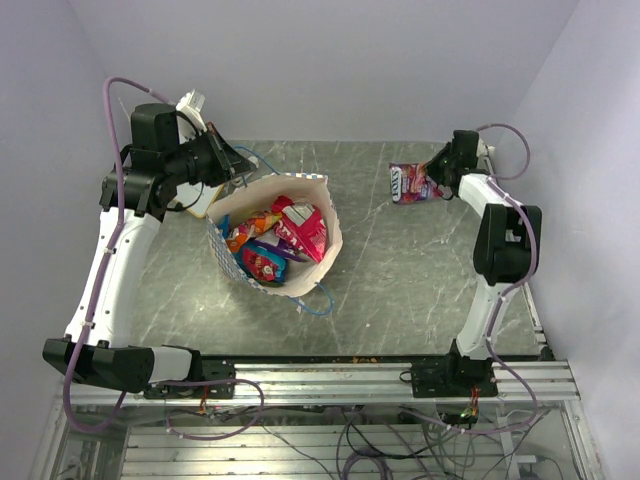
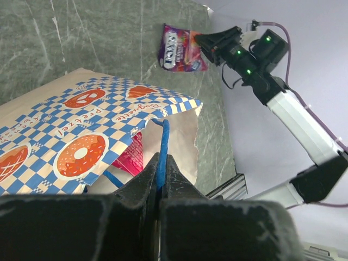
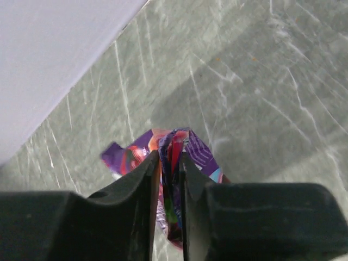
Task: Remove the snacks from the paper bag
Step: Place the snack at the center of the board, then take out the snack from the paper bag.
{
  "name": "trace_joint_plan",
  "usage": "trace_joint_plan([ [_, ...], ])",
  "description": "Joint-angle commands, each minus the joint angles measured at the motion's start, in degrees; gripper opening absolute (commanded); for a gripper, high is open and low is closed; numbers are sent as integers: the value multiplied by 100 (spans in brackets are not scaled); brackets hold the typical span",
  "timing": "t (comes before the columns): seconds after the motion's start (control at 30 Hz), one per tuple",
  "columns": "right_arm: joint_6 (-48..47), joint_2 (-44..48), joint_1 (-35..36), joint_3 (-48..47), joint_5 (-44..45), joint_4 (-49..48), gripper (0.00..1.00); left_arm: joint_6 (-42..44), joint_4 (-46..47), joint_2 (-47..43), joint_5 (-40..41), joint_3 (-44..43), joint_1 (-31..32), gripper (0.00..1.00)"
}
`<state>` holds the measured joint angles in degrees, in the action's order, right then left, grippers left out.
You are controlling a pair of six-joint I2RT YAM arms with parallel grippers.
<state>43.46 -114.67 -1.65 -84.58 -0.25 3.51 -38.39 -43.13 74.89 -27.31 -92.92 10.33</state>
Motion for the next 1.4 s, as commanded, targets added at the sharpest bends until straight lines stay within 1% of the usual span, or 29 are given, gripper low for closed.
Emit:
trace_joint_plan([
  [0.0, -334, -802, -389, -819, -629, 414, 34, 10, 53, -111, -239, -114, -23, 7],
  [0.03, -538, -898, -441, -989, -491, 653, 44, 20, 37, -99, -243, -131, -30, 7],
  [0.07, -751, -948, -485, -1090, -362, 824, 50, 35, 15, -76, -255, -156, -31, 7],
  [0.13, -1185, -956, -551, -1230, -207, 1072, 54, 56, 1, -48, -246, -180, -24, 7],
  [0.23, -1645, -784, -556, -1296, 61, 1491, 56, 61, 10, -28, -252, -182, -24, 7],
  [0.4, -1524, -4, -452, -658, -30, 1589, 58, 38, 58, 3, -281, -147, -26, 7],
  [0.57, -1510, 879, 27, -169, -509, 1710, 58, 43, 91, 19, -300, -165, -22, 7],
  [0.67, -1733, 1388, 443, -133, -717, 1904, 58, 29, 184, -9, -371, -120, -22, 7],
  [0.8, -2190, 2214, 1156, 86, -1000, 1713, 58, -40, 381, -62, -430, -88, -22, 7],
  [0.9, -2421, 2648, 1717, 123, -921, 1763, 59, -100, 523, -32, -432, -203, -22, 7],
  [1.0, -2403, 3019, 2207, 304, -1221, 1503, 59, -199, 729, -52, -454, -173, -22, 7],
  [1.1, -2674, 3432, 2922, 472, -1209, 1113, 58, -308, 928, -115, -501, -41, -22, 7],
  [1.2, -3206, 3712, 3711, 735, -1191, 581, 57, -387, 1130, -212, -512, 118, -22, 7],
  [1.27, -3729, 3789, 4129, 958, -1324, 239, 56, -412, 1239, -250, -512, 165, -22, 7],
  [1.37, -4494, 3698, 4657, 1003, -1435, 61, 55, -439, 1317, -279, -545, 199, -22, 7],
])
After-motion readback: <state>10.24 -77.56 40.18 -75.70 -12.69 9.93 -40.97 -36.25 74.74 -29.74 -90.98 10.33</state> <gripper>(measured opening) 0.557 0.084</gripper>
